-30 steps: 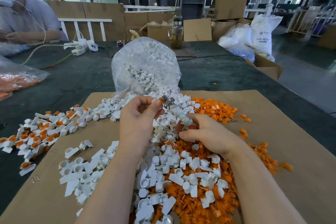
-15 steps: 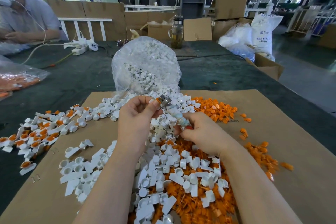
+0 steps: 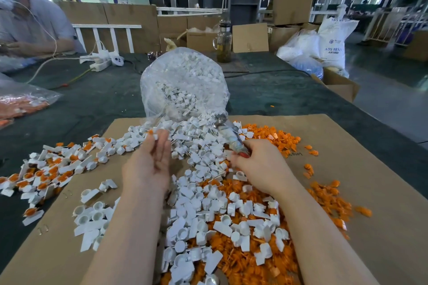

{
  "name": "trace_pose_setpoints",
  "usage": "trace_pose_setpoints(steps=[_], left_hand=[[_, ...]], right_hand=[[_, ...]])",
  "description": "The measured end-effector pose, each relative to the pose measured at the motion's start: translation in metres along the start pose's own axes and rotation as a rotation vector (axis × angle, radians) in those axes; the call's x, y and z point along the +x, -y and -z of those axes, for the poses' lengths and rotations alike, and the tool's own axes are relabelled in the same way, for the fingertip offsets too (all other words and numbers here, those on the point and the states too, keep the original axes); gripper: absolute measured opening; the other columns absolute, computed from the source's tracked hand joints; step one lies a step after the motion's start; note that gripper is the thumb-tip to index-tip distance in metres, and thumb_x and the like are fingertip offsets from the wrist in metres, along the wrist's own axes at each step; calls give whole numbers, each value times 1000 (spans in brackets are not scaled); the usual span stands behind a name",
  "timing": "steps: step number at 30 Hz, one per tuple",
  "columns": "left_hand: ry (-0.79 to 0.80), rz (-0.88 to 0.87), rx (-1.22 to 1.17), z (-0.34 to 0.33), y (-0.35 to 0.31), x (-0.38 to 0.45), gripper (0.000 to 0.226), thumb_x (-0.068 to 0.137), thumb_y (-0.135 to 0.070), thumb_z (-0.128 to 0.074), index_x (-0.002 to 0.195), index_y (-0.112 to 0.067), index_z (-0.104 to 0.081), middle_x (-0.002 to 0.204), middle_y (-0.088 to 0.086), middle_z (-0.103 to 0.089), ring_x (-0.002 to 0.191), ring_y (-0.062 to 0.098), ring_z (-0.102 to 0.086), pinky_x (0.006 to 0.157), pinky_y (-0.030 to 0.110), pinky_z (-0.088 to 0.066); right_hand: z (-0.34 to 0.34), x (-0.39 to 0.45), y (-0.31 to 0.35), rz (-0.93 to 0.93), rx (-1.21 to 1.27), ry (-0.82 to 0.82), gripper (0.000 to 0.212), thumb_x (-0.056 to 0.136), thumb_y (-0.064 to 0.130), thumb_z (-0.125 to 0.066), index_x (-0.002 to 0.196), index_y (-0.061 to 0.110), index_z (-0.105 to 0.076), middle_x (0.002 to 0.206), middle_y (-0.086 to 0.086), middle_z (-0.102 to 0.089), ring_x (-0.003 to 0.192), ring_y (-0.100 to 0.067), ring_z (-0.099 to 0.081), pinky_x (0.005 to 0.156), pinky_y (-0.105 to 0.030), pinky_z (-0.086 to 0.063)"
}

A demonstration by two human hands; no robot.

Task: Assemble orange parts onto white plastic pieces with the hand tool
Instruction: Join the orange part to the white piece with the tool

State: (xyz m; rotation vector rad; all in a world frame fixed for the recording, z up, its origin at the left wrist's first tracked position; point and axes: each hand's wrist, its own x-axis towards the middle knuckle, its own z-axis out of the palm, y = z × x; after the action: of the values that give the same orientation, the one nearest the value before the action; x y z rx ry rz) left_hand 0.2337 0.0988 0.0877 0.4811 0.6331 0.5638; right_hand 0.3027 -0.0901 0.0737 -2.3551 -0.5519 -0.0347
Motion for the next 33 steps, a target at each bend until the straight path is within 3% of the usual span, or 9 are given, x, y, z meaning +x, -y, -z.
trace_pose_setpoints(steps=[5, 9, 15, 18, 20, 22, 26, 29, 33], left_hand=[[-93, -21, -271, 7, -11, 7, 32, 106, -8, -38, 136, -3, -49, 105, 7, -71, 90, 12, -73, 80, 24, -60], [-102, -40, -341, 9, -14, 6, 25, 103, -7, -46, 123, -3, -60, 104, 5, -70, 90, 10, -71, 83, 23, -59], [-80, -79, -289, 9, -12, 9, 26, 100, -6, -53, 125, -4, -59, 111, 5, -68, 102, 13, -69, 92, 27, -56], [-92, -42, 31, 4, -10, 5, 16, 91, -13, -69, 107, -10, -67, 99, 2, -74, 77, 6, -72, 65, 20, -60], [-49, -53, 379, 1, -7, 2, 13, 86, -17, -74, 99, -18, -70, 93, -1, -75, 74, 8, -66, 51, 24, -55], [47, -155, 707, -2, 1, -1, 10, 86, -20, -74, 95, -24, -71, 93, -3, -72, 79, 11, -62, 55, 27, -50], [278, -427, 1254, 1, 19, -3, 12, 91, -17, -68, 93, -29, -68, 90, -8, -67, 57, 9, -55, 50, 22, -46], [394, -480, 1527, 4, 25, 2, 25, 91, -10, -63, 101, -32, -62, 101, -8, -61, 64, 11, -64, 51, 16, -49], [472, -597, 1731, 7, 28, 5, 30, 87, -11, -64, 103, -37, -61, 113, 1, -50, 73, 1, -50, 54, 12, -32]], right_hand=[[0, 4, -8, -102, -88, -75, 29, 89, 38, -59, 66, 21, -54, 60, 5, -54, 53, -11, -50, 47, -24, -32], [0, 4, -12, -145, -160, -48, 30, 89, 37, -58, 63, 23, -50, 58, 6, -53, 52, -11, -51, 45, -24, -33], [-3, 4, -8, -63, -252, 41, 25, 89, 39, -59, 68, 27, -53, 64, 8, -58, 56, -8, -55, 46, -23, -36], [-7, 4, -6, -38, -282, 22, 20, 88, 37, -58, 71, 27, -53, 69, 9, -59, 62, -10, -57, 48, -26, -42], [-9, 4, -4, -20, -288, -14, 16, 87, 35, -59, 74, 27, -54, 72, 10, -59, 65, -11, -57, 51, -27, -47], [-10, 4, -3, 0, -272, -48, 9, 86, 32, -60, 79, 27, -56, 74, 11, -59, 67, -11, -57, 55, -30, -51], [-12, 5, -3, 26, -273, -22, 4, 85, 28, -59, 81, 29, -58, 73, 10, -59, 67, -12, -59, 57, -33, -55], [-16, 5, -3, 55, -345, 19, 7, 85, 32, -59, 80, 31, -55, 75, 11, -58, 70, -11, -58, 55, -31, -53], [-17, 6, -4, 36, -356, 34, 10, 86, 37, -60, 95, 33, -60, 81, 12, -59, 75, -12, -58, 59, -30, -53]])
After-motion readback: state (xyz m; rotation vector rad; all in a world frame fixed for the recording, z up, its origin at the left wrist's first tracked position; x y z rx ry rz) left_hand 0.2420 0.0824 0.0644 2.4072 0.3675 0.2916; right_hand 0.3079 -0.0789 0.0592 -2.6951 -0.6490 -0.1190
